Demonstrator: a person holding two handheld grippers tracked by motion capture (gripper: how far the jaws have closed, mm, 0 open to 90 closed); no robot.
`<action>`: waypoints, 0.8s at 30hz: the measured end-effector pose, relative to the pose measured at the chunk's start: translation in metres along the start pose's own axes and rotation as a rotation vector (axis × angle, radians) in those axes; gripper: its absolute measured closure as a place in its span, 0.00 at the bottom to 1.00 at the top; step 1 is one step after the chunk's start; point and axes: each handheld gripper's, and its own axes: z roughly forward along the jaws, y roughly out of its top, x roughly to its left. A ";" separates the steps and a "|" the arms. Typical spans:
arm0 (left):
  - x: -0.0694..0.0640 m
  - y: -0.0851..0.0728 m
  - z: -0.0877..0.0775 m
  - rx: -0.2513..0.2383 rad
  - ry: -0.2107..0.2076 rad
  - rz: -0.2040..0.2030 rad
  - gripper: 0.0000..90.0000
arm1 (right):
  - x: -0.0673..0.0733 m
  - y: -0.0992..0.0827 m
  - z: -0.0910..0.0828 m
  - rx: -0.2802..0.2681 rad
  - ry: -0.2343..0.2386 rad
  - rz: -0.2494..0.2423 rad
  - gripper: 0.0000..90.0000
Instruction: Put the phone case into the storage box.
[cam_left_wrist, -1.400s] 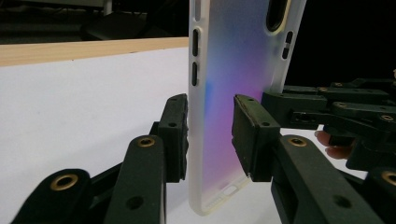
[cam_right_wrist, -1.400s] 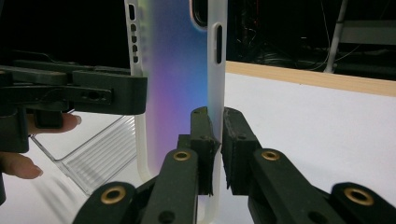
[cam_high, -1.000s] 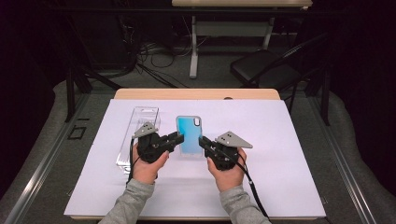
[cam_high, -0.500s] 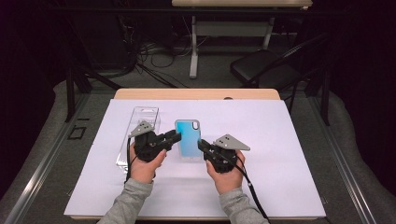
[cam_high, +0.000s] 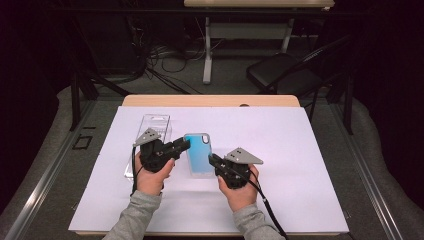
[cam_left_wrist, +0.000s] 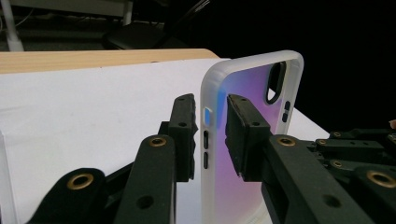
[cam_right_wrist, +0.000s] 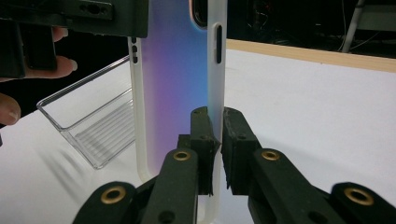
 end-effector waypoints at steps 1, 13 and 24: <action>0.000 0.000 0.000 0.000 0.000 0.000 0.82 | 0.000 0.000 0.000 0.000 0.000 0.000 0.93; 0.001 0.001 -0.002 -0.004 -0.002 0.007 0.87 | 0.000 -0.002 0.001 0.011 0.005 -0.003 0.93; 0.003 0.001 -0.004 0.000 -0.006 0.014 0.91 | -0.001 -0.001 0.001 0.011 0.008 0.000 0.93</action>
